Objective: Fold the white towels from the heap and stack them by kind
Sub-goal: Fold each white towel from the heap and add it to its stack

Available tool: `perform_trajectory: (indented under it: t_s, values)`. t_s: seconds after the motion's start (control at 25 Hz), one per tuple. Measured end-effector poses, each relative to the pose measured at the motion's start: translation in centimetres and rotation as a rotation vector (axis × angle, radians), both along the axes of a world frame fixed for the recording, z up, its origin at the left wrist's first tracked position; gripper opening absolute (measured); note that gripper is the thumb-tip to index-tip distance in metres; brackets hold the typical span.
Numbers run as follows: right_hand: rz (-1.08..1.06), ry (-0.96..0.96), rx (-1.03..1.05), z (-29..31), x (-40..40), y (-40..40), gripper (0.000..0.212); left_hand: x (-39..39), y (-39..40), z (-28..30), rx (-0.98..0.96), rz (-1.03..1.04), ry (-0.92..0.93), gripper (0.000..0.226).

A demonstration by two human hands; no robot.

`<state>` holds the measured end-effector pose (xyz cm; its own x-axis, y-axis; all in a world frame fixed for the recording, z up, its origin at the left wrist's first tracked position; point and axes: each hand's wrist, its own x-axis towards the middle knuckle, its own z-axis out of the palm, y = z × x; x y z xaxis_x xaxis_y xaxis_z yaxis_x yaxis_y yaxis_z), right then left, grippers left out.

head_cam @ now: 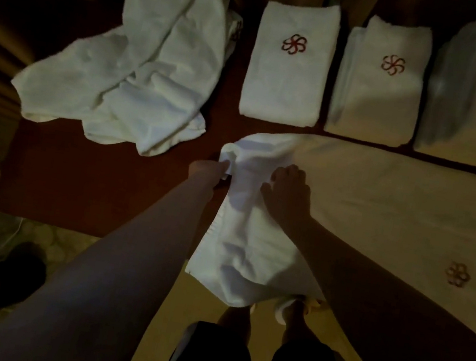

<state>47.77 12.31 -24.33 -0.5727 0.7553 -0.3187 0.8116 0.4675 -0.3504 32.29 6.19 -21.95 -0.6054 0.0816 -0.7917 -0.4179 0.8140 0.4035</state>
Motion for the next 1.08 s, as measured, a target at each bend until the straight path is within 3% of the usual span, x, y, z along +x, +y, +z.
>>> perform_trajectory:
  t_s: [0.12, 0.28, 0.36, 0.52, 0.64, 0.72, 0.84, 0.92, 1.08]
  values:
    - [-0.021, 0.011, 0.02, -0.3, -0.2, 0.5, 0.028, -0.7, -0.4, -0.8, 0.054, -0.179, 0.141, 0.015]
    - [0.013, 0.022, 0.059, -0.6, 0.1, 0.5, 0.026, -2.7, -0.1, 0.2, 0.451, -0.01, 0.265, 0.021]
    - [0.046, -0.043, 0.046, -0.4, 0.1, 0.3, 0.03, -3.9, 0.4, 0.9, 0.515, 0.013, 0.386, 0.018]
    - [0.051, -0.083, 0.061, -0.3, 0.1, -0.1, 0.032, -3.6, 0.6, 0.0, 0.374, 0.057, 0.488, 0.033]
    - [0.063, -0.111, 0.066, -0.3, 0.0, -0.1, 0.033, -1.5, -1.3, -1.5, 0.016, -0.364, 0.466, 0.059]
    - [0.064, -0.132, 0.055, -0.4, 0.0, -0.2, 0.035, -1.2, -2.8, -1.9, -0.096, -0.53, 0.47, 0.075]
    - [0.075, -0.124, 0.088, -0.5, 0.3, -0.5, 0.037, -2.0, -3.7, -2.4, -0.178, -0.399, 0.339, 0.073]
    - [0.082, -0.125, 0.096, -0.7, 0.5, -0.7, 0.036, -2.1, -3.5, -2.6, -0.125, -0.427, 0.312, 0.056]
    - [0.092, -0.114, 0.104, -0.7, 0.5, -0.4, 0.037, -2.4, -3.5, -1.4, 0.217, -0.386, 0.367, 0.038]
